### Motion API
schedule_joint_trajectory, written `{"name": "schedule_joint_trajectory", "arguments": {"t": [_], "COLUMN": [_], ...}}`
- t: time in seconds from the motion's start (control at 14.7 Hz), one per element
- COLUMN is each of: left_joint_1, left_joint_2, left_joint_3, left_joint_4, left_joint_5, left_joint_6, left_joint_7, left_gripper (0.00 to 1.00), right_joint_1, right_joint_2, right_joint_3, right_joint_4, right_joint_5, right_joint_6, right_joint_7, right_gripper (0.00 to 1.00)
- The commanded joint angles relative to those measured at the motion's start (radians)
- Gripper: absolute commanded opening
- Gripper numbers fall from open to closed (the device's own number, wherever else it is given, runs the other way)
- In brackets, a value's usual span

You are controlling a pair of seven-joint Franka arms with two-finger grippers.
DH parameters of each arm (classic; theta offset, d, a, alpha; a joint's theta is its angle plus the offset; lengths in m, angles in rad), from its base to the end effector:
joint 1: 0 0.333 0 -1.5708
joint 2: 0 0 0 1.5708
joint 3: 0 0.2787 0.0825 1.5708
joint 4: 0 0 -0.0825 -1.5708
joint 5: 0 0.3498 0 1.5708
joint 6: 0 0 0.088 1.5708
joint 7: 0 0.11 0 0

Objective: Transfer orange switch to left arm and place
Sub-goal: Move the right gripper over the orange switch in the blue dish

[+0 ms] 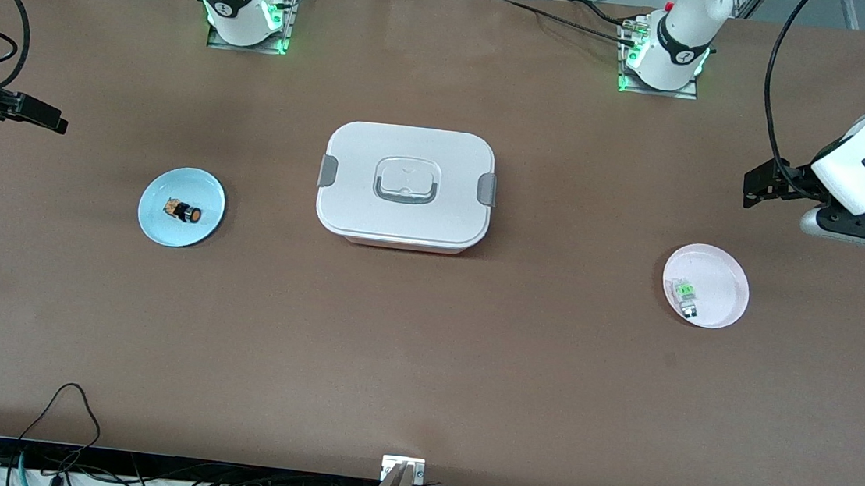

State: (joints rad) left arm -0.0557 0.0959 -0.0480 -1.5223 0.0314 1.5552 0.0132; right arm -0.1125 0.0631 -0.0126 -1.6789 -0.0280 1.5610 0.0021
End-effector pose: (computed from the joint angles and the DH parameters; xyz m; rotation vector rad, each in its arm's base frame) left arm 0.5406 -0.0516 0.5531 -3.1051 0.1824 0.0959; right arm 0.5209 -0.0685 0.5036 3.1050 -0.1943 -0.2845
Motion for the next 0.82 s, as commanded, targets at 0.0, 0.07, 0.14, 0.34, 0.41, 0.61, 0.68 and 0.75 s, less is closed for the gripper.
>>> {"name": "schedule_joint_trajectory", "arguments": {"t": [0.0,0.07,0.14,0.34,0.41,0.61,0.68,0.75], "left_joint_1": [-0.003,-0.001,-0.003,-0.003,-0.003,-0.003,-0.003,-0.003], "left_joint_2": [-0.005,-0.005,-0.005,-0.005,-0.005,-0.005,-0.005,-0.005], "left_joint_3": [-0.004,-0.004,-0.004,-0.004,-0.004,-0.004,-0.004,-0.004], "left_joint_4": [0.014,0.014,0.014,0.014,0.014,0.014,0.014,0.016], "left_joint_5": [0.022,0.021,0.021,0.021,0.021,0.021,0.021,0.021], "left_joint_6": [-0.02,-0.02,-0.02,-0.02,-0.02,-0.02,-0.02,-0.02], "left_joint_7": [-0.007,-0.007,-0.007,-0.007,-0.007,-0.007,-0.007,-0.007], "left_gripper": [1.0,1.0,1.0,1.0,1.0,1.0,1.0,1.0], "right_joint_1": [0.014,0.029,0.031,0.031,0.031,0.033,0.034,0.037], "right_joint_2": [0.023,0.035,0.04,0.073,0.09,0.136,0.148,0.162], "right_joint_3": [0.002,0.002,0.002,0.002,0.002,0.0,0.002,0.002], "right_joint_4": [0.042,0.042,0.041,0.042,0.042,0.041,0.038,0.039], "right_joint_5": [0.008,0.008,0.007,0.011,0.013,0.013,0.013,0.013], "right_joint_6": [-0.01,-0.022,-0.018,-0.004,0.007,0.063,0.067,0.068], "right_joint_7": [-0.005,0.002,-0.004,-0.008,-0.008,-0.008,0.004,0.006], "right_gripper": [1.0,1.0,1.0,1.0,1.0,1.0,1.0,1.0]}}
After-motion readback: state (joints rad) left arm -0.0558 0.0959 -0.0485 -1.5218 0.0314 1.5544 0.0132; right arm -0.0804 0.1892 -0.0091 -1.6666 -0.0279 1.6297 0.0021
